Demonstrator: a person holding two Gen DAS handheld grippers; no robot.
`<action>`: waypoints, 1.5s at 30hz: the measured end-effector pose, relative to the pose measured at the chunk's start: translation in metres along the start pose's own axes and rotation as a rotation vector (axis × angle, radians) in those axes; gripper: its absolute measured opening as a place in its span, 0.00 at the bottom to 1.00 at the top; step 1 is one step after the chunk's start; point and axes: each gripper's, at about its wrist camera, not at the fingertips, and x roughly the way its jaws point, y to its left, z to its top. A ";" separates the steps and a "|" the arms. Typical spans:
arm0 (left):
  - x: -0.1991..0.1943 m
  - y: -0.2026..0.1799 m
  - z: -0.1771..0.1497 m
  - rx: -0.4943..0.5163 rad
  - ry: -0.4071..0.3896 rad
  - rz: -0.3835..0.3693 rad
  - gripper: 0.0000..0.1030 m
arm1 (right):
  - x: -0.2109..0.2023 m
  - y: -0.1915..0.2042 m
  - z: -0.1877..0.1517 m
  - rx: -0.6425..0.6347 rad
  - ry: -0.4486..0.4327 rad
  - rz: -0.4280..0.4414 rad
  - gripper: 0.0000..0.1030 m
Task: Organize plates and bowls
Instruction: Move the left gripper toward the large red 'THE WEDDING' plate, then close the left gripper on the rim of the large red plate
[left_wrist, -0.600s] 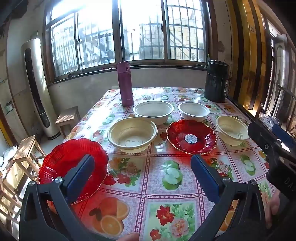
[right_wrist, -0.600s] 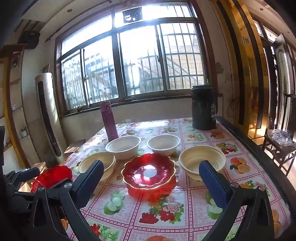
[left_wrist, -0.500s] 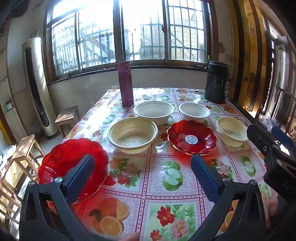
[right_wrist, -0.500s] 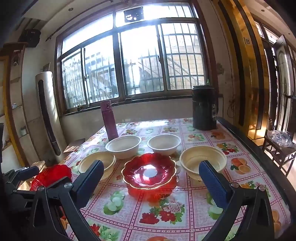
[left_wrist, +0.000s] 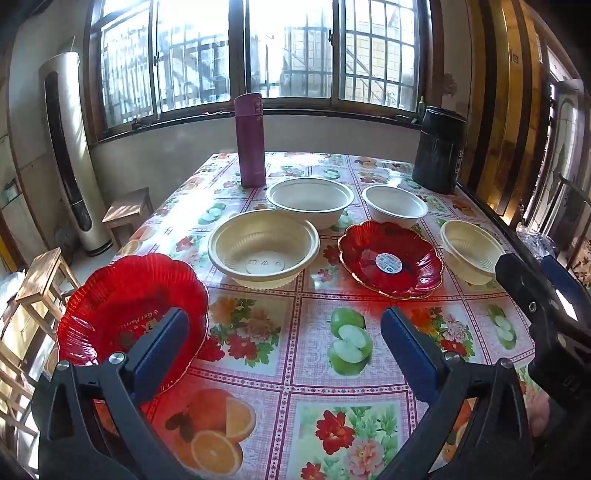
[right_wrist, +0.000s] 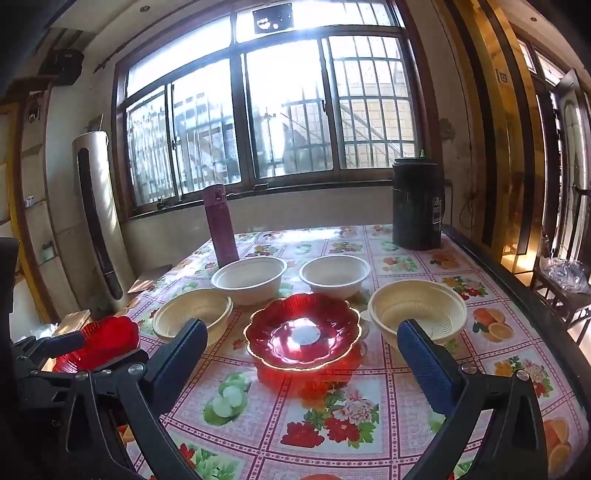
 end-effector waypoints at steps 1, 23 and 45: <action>0.001 0.000 0.000 0.001 0.004 0.001 1.00 | 0.000 0.000 0.000 -0.001 0.001 0.001 1.00; -0.022 0.095 -0.020 -0.109 -0.021 0.213 1.00 | 0.017 0.101 -0.009 -0.140 0.055 0.190 1.00; -0.016 0.212 -0.044 -0.263 0.040 0.367 1.00 | 0.060 0.209 -0.033 -0.239 0.183 0.310 1.00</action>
